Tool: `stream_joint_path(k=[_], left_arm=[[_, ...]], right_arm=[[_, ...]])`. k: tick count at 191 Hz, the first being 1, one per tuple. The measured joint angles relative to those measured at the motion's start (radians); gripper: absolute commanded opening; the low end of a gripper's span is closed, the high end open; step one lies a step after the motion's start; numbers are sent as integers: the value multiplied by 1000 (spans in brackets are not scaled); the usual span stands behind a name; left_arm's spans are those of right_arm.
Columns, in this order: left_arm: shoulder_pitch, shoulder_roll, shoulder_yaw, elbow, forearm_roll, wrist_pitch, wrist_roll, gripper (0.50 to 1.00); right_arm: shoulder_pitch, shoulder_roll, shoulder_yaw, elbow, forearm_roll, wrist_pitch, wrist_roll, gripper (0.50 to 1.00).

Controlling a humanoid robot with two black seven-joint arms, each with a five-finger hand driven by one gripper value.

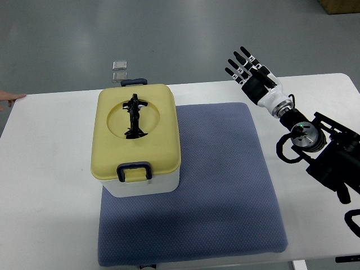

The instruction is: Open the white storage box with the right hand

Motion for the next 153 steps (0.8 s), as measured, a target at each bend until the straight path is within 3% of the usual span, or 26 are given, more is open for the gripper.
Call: stream_joint_path(k=[38,69,101,153], left_arm=[[-2,0,1,-2,1,0,0,1000],[-2,0,0,-2,2,0,0,1000],[-2,0,0,-1,1,0,0,1000],[-1,0,2,-3,1,-1,0,1000]], right_arm=[[49,-28,-2,45,-233,15,-3,928],[139,-93,-24,90,-610,66,-41,928],[314,-165,-121,117,-999,157,-76,930],[620,-196,-390,223,-1326,171,-78,928]])
